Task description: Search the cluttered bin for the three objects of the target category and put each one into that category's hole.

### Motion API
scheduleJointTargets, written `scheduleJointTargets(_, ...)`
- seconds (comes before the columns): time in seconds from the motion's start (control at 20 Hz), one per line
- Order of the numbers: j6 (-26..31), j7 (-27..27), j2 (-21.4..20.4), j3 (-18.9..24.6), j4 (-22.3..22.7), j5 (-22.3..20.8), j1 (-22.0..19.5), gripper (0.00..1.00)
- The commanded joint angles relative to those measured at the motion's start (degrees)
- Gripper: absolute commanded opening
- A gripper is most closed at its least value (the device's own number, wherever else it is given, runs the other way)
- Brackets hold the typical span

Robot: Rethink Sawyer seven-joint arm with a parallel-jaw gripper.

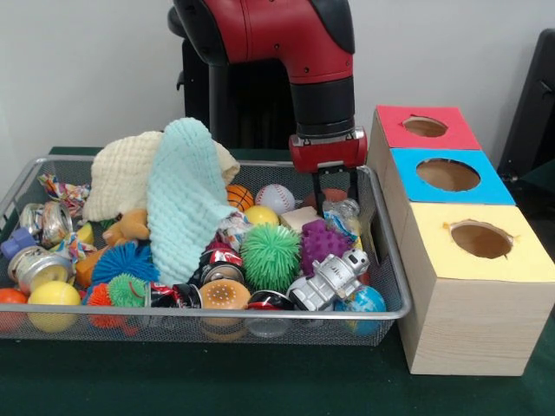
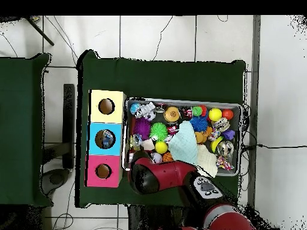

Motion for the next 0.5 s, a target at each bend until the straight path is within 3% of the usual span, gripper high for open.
scheduleJointTargets(0.05, -1.92, 5.57, 3.32, 3.74, -4.10, -1.25, -1.67, 0.00)
scheduleJointTargets(0.5, -2.45, 6.04, 2.81, 2.78, -3.91, -0.73, -1.05, 0.00)
